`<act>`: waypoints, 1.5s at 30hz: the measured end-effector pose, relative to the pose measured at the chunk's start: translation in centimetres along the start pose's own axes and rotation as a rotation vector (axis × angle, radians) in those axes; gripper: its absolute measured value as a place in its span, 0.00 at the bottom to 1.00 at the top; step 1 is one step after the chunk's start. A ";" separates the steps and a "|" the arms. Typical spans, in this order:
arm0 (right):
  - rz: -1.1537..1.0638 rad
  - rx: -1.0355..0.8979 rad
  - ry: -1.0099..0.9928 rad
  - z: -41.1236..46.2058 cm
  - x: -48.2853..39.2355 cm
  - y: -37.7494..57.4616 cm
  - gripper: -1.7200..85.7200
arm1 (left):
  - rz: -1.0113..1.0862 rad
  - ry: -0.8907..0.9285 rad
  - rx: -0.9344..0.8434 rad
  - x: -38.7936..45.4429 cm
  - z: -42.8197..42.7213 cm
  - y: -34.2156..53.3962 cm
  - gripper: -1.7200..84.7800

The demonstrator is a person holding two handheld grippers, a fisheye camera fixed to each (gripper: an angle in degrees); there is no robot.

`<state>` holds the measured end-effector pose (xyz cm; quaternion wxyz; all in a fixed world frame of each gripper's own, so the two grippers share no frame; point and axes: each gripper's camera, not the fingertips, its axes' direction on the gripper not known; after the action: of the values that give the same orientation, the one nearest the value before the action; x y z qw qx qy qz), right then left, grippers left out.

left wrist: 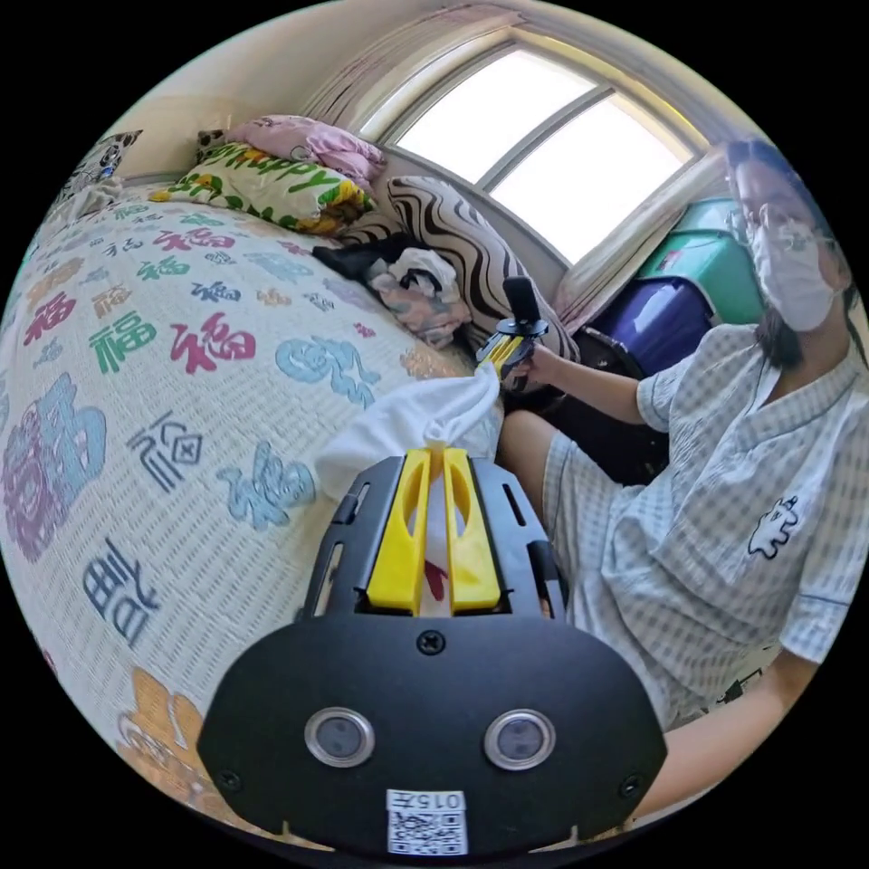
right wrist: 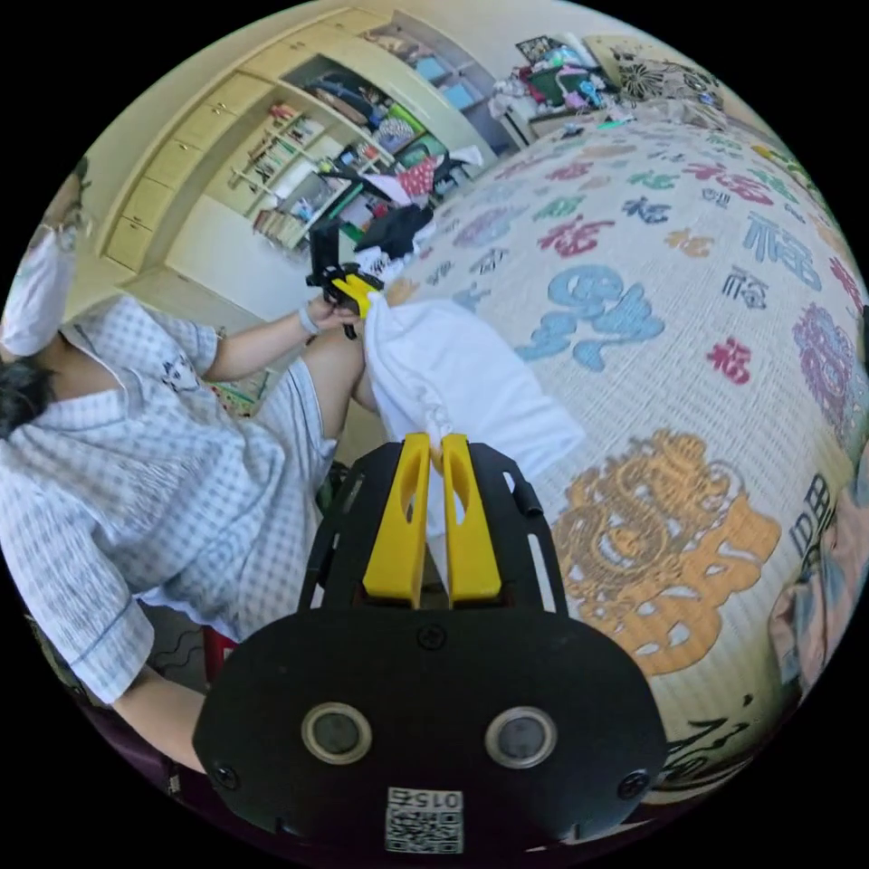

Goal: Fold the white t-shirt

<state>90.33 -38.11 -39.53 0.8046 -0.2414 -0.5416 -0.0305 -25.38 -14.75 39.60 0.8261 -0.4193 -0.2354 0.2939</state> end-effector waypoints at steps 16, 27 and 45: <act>0.220 -0.225 0.198 10.2 -0.1 5.0 0.09 | -0.201 -0.202 -0.353 8.5 0.9 6.9 0.08; 0.265 -0.049 -0.071 15.4 4.1 1.9 0.01 | -0.346 -0.029 -0.234 8.3 2.4 4.2 0.02; 0.467 0.133 -0.099 13.2 14.8 6.4 0.14 | -0.583 0.070 -0.057 7.1 -12.8 8.7 0.18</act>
<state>87.05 -23.76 -24.80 0.7764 -0.3078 -0.5107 0.2039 -14.70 -12.88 26.55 0.8712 -0.3668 -0.3254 0.0226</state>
